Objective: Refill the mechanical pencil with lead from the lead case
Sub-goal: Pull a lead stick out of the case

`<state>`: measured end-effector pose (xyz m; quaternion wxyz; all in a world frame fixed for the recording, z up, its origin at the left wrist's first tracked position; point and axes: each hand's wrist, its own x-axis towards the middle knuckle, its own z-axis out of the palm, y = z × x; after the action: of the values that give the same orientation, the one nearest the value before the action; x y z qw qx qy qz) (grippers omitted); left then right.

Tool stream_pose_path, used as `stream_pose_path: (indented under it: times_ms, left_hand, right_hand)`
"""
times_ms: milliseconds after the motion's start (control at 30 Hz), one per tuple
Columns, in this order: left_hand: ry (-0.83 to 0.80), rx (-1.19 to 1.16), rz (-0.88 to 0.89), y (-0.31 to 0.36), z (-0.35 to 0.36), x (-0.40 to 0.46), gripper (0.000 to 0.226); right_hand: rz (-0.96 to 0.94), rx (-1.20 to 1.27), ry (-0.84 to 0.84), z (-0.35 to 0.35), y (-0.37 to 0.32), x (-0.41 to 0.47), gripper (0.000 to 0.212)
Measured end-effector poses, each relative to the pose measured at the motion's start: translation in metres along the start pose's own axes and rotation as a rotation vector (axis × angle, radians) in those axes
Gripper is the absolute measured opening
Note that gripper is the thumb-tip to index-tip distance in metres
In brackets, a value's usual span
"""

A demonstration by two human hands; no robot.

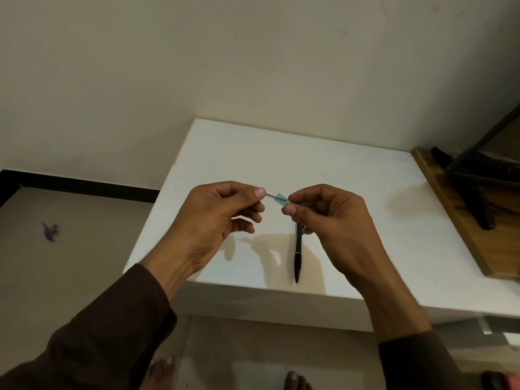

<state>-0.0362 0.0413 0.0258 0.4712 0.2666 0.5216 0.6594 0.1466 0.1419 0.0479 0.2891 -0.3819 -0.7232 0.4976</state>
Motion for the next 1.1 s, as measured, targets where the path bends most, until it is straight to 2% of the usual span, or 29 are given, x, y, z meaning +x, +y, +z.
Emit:
stream_pose_path:
  times_ms: [167, 267, 867, 1100]
  left_hand:
    - [0.068, 0.191, 0.189, 0.005, 0.001, 0.003, 0.011]
    - [0.098, 0.277, 0.248, 0.006, 0.001, 0.002, 0.011]
    - [0.16, 0.367, 0.35, 0.013, 0.011, 0.0, 0.017]
    - [0.212, 0.498, 0.45, 0.017, 0.015, -0.005, 0.014]
  right_hand:
    - [-0.027, 0.021, -0.017, 0.002, 0.0, -0.001, 0.025]
    - [-0.028, 0.024, -0.024, 0.004, 0.0, -0.001, 0.021]
    - [-0.043, 0.04, -0.026, 0.009, -0.004, -0.001, 0.015]
    - [-0.05, 0.069, -0.013, 0.009, -0.004, -0.001, 0.016]
